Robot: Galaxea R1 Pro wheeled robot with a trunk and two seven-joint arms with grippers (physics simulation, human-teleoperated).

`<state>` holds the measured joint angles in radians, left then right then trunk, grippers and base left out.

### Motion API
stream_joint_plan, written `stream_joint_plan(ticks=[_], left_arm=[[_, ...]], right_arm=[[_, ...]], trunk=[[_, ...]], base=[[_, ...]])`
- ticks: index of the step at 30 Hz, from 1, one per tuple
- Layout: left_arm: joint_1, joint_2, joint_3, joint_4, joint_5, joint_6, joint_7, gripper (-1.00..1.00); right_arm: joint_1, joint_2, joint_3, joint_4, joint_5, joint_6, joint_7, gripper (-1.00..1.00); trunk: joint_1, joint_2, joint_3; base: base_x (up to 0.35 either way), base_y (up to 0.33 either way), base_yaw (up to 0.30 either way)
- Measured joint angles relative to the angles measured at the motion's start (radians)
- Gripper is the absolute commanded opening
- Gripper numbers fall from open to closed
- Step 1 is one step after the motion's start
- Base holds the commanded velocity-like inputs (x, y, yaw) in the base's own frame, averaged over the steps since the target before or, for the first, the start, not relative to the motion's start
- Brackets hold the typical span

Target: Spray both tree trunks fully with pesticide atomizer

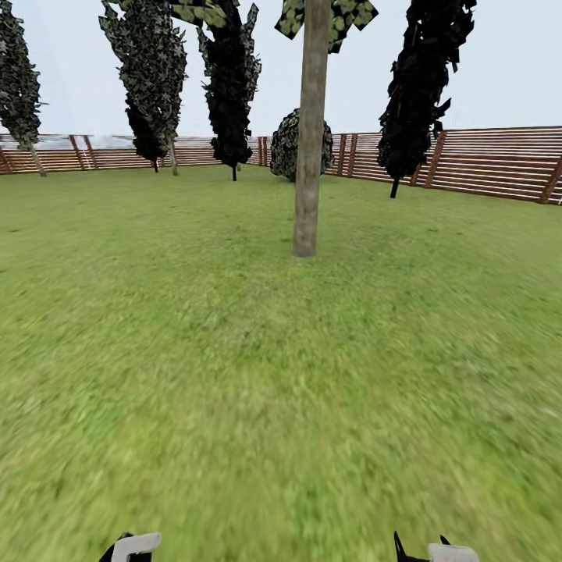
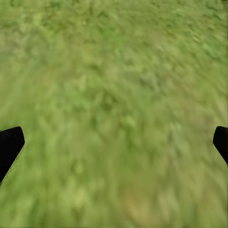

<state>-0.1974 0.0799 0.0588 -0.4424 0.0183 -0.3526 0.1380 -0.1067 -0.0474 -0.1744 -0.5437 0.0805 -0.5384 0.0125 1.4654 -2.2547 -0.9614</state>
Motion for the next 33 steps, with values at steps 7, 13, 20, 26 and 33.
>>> stream_joint_plan(ticks=[7, 13, 20, 26, 33], left_arm=[[0.0, 0.0, 0.0, 0.0, 0.0, 0.0, 0.0, -1.0], [0.0, 0.0, 0.0, 0.0, 0.0, 0.0, 0.0, -1.0], [0.0, 0.001, 0.001, 0.0, 0.0, 0.0, 0.0, -1.0], [0.0, 0.001, 0.0, 0.0, 0.0, 0.0, 0.0, -1.0], [0.0, 0.001, 0.0, 0.0, 0.0, 0.0, 0.0, -1.0]], right_arm=[[0.0, 0.0, 0.0, 0.0, 0.0, 0.0, 0.0, 1.0], [0.0, 0.0, 0.0, 0.0, 0.0, 0.0, 0.0, 1.0], [0.0, 0.0, 0.0, 0.0, 0.0, 0.0, 0.0, 1.0], [0.0, 0.0, 0.0, 0.0, 0.0, 0.0, 0.0, 1.0], [0.0, 0.0, 0.0, 0.0, 0.0, 0.0, 0.0, 1.0]], trunk=[[0.0, 0.0, 0.0], [0.0, 0.0, 0.0], [0.0, 0.0, 0.0], [0.0, 0.0, 0.0], [0.0, 0.0, 0.0]], base=[[0.338, 0.0, 0.0], [0.339, 0.0, 0.0], [0.338, 0.0, 0.0], [0.338, 0.0, 0.0], [0.338, 0.0, 0.0]])
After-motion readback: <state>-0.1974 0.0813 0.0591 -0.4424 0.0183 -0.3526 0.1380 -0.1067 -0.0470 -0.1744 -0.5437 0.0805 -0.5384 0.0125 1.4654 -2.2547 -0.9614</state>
